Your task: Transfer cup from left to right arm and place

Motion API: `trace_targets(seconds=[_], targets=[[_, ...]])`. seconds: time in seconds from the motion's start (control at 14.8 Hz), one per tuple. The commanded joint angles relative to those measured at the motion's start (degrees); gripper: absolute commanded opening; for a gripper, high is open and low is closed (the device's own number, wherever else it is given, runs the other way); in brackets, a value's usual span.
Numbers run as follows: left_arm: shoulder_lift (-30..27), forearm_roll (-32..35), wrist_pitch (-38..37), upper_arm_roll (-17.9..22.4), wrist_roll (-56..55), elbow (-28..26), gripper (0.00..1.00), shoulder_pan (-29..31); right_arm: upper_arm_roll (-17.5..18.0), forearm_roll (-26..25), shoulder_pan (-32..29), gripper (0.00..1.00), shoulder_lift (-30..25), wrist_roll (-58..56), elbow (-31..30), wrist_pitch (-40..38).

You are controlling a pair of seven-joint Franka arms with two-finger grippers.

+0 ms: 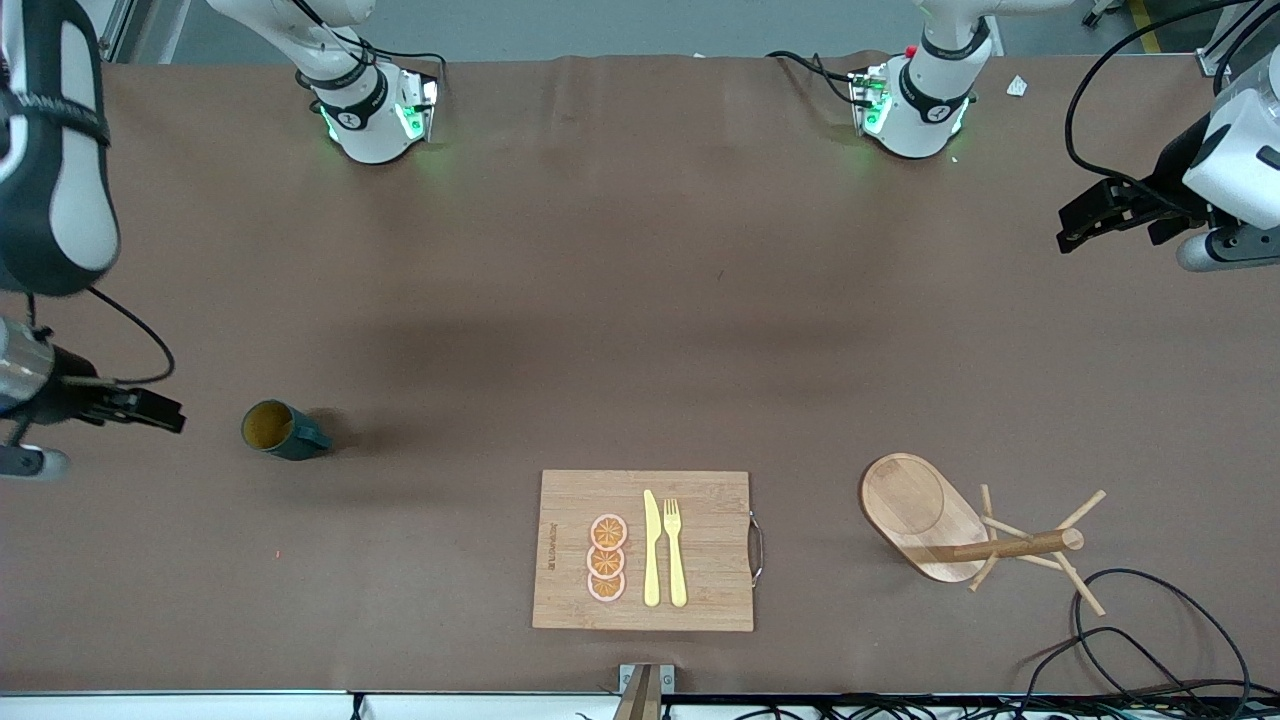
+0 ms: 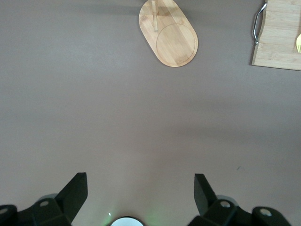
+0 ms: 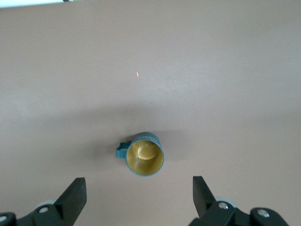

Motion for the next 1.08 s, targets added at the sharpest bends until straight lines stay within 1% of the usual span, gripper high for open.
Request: trace_targets(seconds=[0.0,0.27,0.54,0.61,0.81,1.02], targets=[[-1.1,-0.6,0.5,0.0,0.0,-0.8,1.0,0.3,0.0,0.8,1.7,1.0,-7.1,0.1,-2.1,-4.4],[-1.1,-0.7,0.5,0.0,0.0,-0.9,1.0,0.3,0.0,0.8,3.2,1.0,-13.0,0.0,-2.0,-7.4],[-0.9,-0.2,0.5,0.0,0.0,-0.8,1.0,0.3,0.3,0.9,3.3,1.0,-15.8,1.5,-1.5,-13.2],[-0.8,0.0,0.5,0.0,0.0,-0.7,1.0,0.3,0.1,0.9,3.8,1.0,-17.8,3.3,-2.3,-13.3],[-0.8,0.2,0.5,0.1,0.1,-0.6,1.0,0.3,-0.2,1.0,4.0,1.0,-19.8,4.0,-4.7,-12.2],[-0.3,0.2,0.5,0.0,0.4,-0.1,1.0,0.0,-0.3,1.0,4.0,1.0,-23.3,4.0,-11.4,-7.4]])
